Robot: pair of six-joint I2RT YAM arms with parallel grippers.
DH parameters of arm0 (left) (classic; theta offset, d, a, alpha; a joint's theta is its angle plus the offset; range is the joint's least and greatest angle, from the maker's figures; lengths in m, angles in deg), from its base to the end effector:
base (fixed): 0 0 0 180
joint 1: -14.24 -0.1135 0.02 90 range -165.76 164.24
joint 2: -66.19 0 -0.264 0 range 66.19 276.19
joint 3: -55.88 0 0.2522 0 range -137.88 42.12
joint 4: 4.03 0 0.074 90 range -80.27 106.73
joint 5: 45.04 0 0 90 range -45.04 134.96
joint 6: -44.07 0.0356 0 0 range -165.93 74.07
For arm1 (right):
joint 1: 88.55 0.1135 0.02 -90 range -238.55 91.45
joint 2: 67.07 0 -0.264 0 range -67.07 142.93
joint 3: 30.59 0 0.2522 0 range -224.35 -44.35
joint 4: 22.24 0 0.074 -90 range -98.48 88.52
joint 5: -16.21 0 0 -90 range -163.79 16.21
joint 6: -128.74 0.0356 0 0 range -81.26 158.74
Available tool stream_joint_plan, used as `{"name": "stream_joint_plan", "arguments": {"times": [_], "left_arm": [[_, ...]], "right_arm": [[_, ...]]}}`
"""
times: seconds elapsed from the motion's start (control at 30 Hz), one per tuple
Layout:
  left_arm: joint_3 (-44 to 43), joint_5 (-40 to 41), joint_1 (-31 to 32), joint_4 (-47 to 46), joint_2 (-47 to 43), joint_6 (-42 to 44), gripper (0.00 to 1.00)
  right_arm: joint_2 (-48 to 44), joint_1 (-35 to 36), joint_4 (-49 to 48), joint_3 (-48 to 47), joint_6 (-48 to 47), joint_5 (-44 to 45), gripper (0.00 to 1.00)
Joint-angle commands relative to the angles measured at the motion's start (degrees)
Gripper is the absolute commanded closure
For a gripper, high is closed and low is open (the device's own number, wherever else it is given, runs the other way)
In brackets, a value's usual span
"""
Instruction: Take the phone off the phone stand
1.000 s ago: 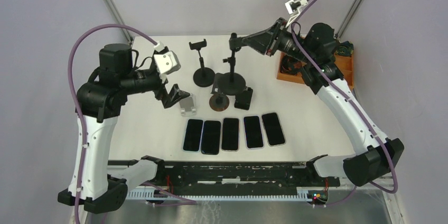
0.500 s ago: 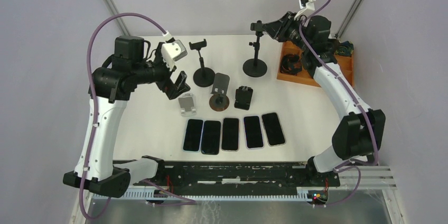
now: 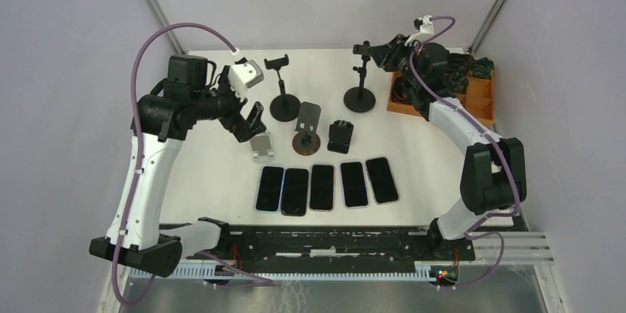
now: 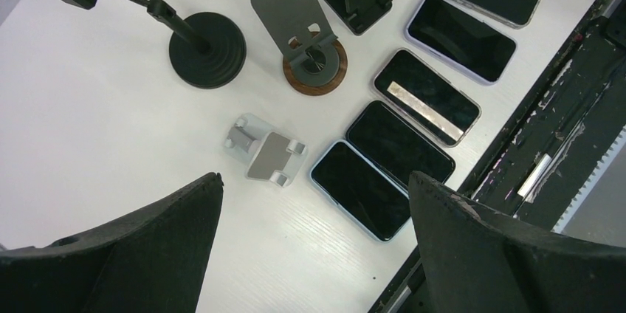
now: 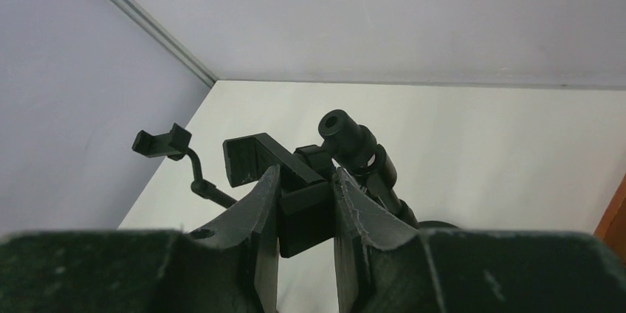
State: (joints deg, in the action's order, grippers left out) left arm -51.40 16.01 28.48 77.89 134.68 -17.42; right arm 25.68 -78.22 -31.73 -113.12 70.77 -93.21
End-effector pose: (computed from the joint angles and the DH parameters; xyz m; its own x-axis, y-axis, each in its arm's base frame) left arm 0.1862 -0.0650 0.4452 -0.3161 0.5111 -0.7993 0.8063 0.5887 0.0576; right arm 0.3800 0.0813 0.3311 -0.2738 0.4585 -0.8455 -0.4140 0.7372 0.5339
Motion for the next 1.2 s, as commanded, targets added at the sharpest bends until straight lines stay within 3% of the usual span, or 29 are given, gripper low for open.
{"name": "stream_joint_plan", "arguments": {"times": [0.0, 0.3, 0.43, 0.53, 0.57, 0.6, 0.67, 1.0, 1.17], "left_arm": [[1.8, 0.26, 0.17, -3.47, -2.83, -2.13, 0.0], [2.93, 0.01, 0.17, -4.24, -3.45, -2.86, 0.0], [3.04, 0.02, 0.11, -4.58, -3.37, -3.61, 0.0], [3.43, 0.45, 0.1, -4.73, -3.44, -3.98, 0.0], [3.61, 0.76, 0.17, -5.0, -3.53, -4.13, 0.0], [3.87, 1.06, 0.15, -5.07, -3.66, -4.24, 0.0], [4.16, 1.72, 0.17, -5.57, -3.93, -4.53, 0.0], [5.45, 9.48, 0.11, -8.43, -4.28, -6.92, 0.0], [14.68, 14.12, 0.09, -16.59, -5.87, -5.52, 0.0]], "right_arm": [[-2.97, -0.19, -16.4, 3.81, -1.9, 4.61, 1.0], [-4.24, -0.12, -18.35, 9.77, -5.82, 4.45, 1.0], [-5.22, 0.28, -14.09, 8.76, -8.78, 3.77, 0.86], [-6.28, 0.67, -10.84, 8.01, -10.96, 4.06, 0.68], [-6.73, 0.71, -9.43, 7.85, -11.49, 4.65, 0.58], [-7.29, 0.79, -8.1, 7.78, -11.78, 5.65, 0.44], [-8.47, 0.75, -5.76, 7.89, -12.47, 7.52, 0.03], [-17.33, 0.63, 7.1, 7.41, -15.22, 13.7, 0.02], [-27.16, -0.38, 14.18, 11.65, -16.65, 22.0, 0.02]]}}
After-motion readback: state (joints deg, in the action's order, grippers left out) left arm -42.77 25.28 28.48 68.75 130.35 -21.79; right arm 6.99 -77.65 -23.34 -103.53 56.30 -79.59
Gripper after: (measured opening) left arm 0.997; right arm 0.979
